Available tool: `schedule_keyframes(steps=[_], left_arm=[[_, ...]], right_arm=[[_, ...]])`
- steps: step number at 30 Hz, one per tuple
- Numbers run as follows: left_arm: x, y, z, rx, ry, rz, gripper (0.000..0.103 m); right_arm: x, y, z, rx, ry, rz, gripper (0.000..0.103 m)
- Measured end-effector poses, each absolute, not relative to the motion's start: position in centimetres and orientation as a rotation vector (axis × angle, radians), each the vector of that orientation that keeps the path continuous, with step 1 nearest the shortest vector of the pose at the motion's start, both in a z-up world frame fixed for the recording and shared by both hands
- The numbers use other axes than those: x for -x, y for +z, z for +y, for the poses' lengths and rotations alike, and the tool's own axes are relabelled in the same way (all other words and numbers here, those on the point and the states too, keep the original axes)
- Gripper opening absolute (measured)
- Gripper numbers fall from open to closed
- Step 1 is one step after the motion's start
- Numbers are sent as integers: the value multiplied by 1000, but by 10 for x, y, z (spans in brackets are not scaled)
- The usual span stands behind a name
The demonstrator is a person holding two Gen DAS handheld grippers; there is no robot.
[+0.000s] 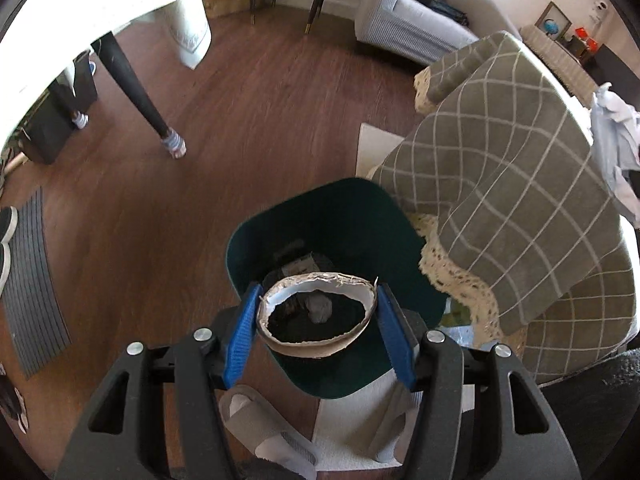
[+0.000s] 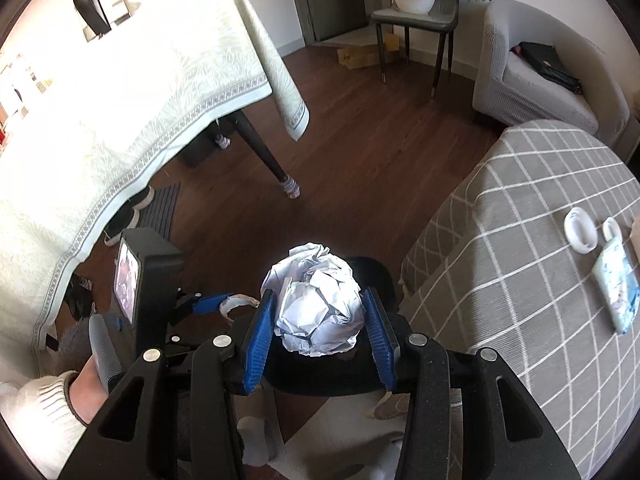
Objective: Collect trash
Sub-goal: 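Carry both items over the green bin and open the left tool to drop the tape roll, then open the right tool over the bin to drop the paper ball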
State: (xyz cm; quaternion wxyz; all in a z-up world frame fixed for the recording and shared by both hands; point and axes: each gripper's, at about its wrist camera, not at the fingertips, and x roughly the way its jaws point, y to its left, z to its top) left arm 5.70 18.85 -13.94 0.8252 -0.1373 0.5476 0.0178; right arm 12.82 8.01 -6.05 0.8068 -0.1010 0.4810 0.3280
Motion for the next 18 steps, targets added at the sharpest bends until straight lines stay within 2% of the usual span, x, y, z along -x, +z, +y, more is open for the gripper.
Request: schedule_keyframes(steps=[4, 6, 10, 18], left_arm=[[-54, -149, 192, 313, 38, 1192, 62], [-52, -145, 194, 320, 34, 1180, 66], [-47, -130, 200, 314, 38, 1140, 66], [-31, -85, 214, 309, 64, 1014, 49]], right_arm=[[-125, -71, 90, 235, 699, 1051, 45], [-125, -77, 93, 243, 696, 1060, 45], [-125, -87, 98, 251, 692, 1074, 45], [-123, -106, 100, 244, 687, 1107, 45]])
